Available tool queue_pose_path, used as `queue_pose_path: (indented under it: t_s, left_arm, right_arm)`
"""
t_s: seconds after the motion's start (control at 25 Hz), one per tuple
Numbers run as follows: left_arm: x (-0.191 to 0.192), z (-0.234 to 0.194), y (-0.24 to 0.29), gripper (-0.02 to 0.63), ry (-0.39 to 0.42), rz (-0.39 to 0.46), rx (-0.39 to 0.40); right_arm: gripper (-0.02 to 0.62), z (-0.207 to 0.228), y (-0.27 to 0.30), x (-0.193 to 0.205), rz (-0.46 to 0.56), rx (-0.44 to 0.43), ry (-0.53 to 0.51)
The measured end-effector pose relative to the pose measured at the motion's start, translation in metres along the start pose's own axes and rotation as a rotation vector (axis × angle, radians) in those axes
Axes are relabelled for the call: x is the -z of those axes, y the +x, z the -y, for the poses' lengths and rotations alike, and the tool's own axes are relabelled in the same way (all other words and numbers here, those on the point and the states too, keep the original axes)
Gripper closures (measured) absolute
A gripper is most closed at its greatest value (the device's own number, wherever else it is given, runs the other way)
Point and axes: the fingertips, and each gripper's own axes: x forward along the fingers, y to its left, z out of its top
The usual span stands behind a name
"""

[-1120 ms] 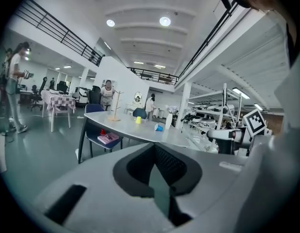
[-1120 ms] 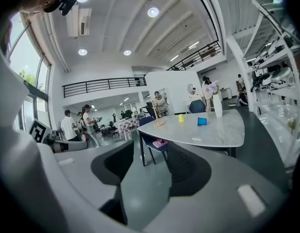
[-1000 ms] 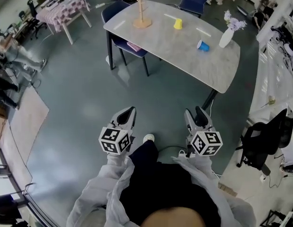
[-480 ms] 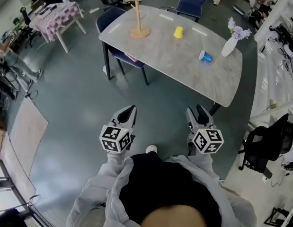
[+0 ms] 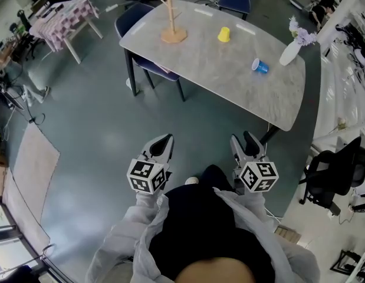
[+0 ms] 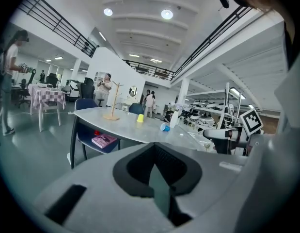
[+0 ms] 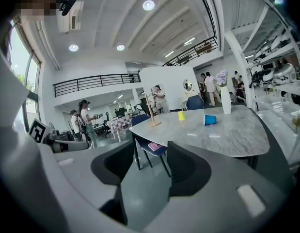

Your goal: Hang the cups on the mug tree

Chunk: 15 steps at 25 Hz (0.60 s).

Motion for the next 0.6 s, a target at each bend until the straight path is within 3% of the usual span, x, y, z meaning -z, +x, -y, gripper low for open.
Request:
queue_pose_path:
  t_s: [0.28,0.6]
  left_arm:
    - [0.017,-0.006,0.005,0.6,-0.031,-0.033,-0.012]
    - [-0.009,-0.032,0.041,0.598,-0.021,-0.011,-0.046]
  right_arm:
    - [0.385,0.004,0.01,0.015,-0.039,-0.006,0.014]
    - [0.385,0.015,0.065,-0.008,-0.026,-0.059,0.009]
